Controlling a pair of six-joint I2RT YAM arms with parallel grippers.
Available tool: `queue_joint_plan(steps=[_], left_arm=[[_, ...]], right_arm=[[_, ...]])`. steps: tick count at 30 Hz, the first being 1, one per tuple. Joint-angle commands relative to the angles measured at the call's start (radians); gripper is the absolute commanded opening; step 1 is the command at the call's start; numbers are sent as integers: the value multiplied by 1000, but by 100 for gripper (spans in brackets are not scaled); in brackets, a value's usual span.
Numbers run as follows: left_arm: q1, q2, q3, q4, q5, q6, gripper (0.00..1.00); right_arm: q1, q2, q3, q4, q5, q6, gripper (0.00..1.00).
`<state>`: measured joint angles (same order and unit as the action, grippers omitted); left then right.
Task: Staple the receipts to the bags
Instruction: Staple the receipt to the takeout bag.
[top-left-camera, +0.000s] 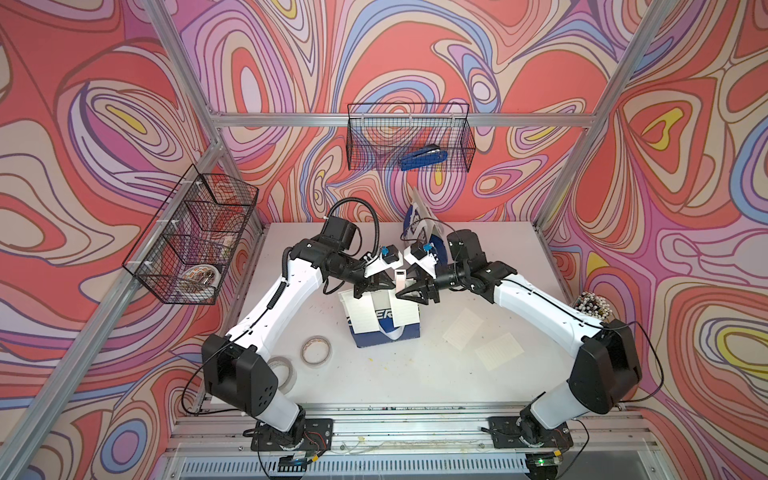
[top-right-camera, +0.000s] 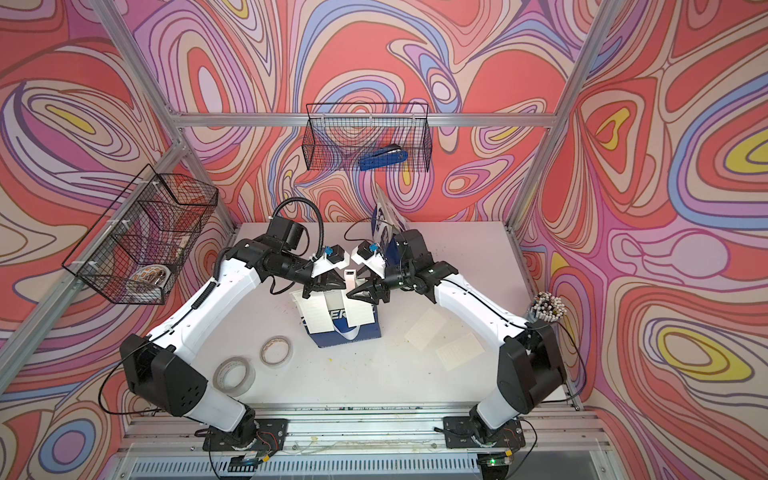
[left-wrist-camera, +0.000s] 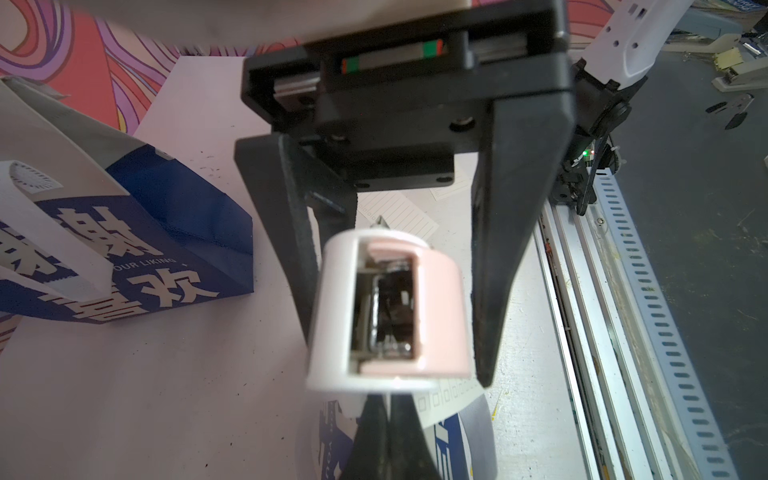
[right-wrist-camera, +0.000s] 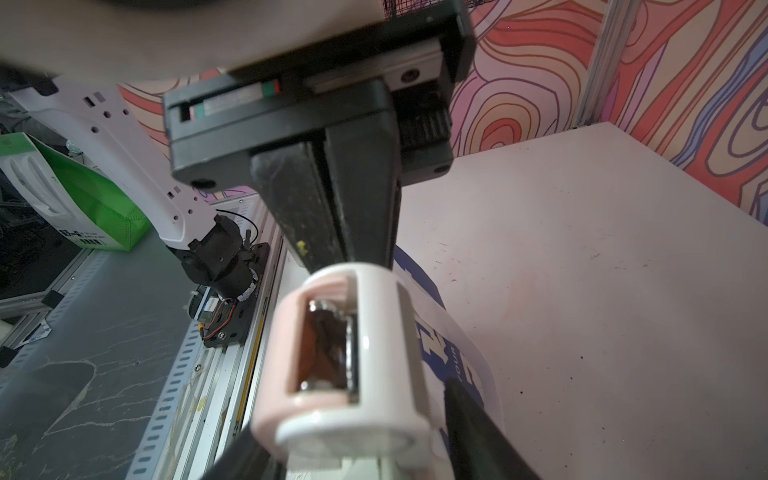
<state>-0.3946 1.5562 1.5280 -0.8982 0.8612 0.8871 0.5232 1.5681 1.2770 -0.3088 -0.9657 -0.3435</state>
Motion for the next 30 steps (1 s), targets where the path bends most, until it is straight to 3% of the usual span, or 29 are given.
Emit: queue_joint_plan(steps=[1,5,11,18,20,22,25,30], left_arm=[[-10,-5,30,-13,60,32,0],[-10,-3,35,-15,58,29,0],[-10,5,48,-25,59,32,0],[-12,1,50,-30,58,38,0],[-10,2,51,-27,54,26,0],[-11,1,54,-20,46,8,0],[-9,-1,55,7,14,-63,0],[-9,9,52,8,-39,-127,0]], right_arm=[[4,1,22,-19,-7,-11,58],[8,-2,24,-24,13,-16,54],[11,13,55,-118,24,-105,2],[11,0,66,-171,34,-131,0],[11,-30,38,-112,54,-91,46],[11,-83,-12,-25,105,-30,62],[11,-181,-105,129,242,118,76],[16,-305,-211,257,360,350,77]])
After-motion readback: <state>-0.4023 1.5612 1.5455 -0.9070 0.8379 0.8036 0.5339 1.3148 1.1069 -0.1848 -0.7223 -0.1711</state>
